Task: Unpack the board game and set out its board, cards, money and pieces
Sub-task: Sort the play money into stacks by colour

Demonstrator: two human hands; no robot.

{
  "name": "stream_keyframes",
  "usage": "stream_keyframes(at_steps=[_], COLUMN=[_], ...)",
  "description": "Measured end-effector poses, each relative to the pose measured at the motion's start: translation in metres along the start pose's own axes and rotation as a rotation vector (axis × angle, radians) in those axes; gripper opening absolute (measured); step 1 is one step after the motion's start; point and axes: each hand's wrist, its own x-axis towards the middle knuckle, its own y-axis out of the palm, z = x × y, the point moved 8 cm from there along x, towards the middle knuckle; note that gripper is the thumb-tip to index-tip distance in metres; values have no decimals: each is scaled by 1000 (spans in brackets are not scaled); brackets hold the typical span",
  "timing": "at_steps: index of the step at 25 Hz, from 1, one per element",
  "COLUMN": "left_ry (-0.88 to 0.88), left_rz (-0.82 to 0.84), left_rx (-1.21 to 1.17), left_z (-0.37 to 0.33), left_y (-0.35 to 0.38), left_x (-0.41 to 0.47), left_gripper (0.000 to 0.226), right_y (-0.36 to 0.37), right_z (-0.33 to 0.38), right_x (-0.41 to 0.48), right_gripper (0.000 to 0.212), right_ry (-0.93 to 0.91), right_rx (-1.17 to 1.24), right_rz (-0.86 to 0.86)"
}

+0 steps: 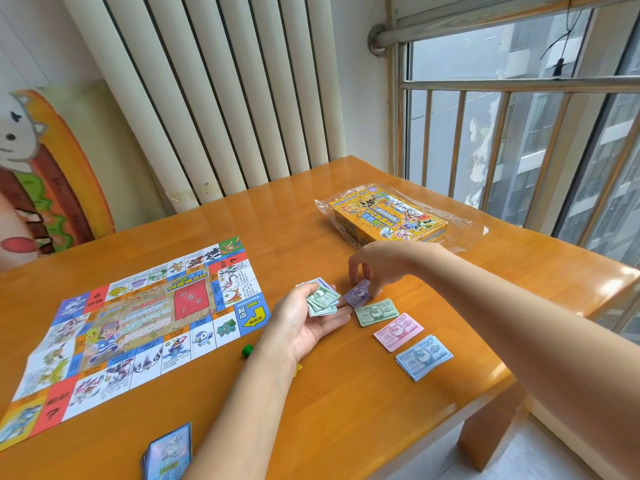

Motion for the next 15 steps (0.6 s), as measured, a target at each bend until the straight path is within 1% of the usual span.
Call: stream_keyframes(at_steps=[7, 9, 12, 15], left_ry=[0, -4, -4, 36], left_rz=[0, 2, 1, -8], left_rx=[3, 5, 22, 69], left_z=[0, 1, 0, -4], left_y=[2, 2, -2, -4], left_x=[-5, -5, -6, -8], left_gripper=[26, 26, 26, 26], right_y=[0, -2, -8, -2], right_z=[3, 4, 6, 8], right_x=[-1, -3, -10, -22], right_gripper=[34, 32, 24, 18], right_ry=[-19, -32, -89, -147], right_rx=[-5, 1, 60, 91], right_rz=[-1, -40, -134, -107])
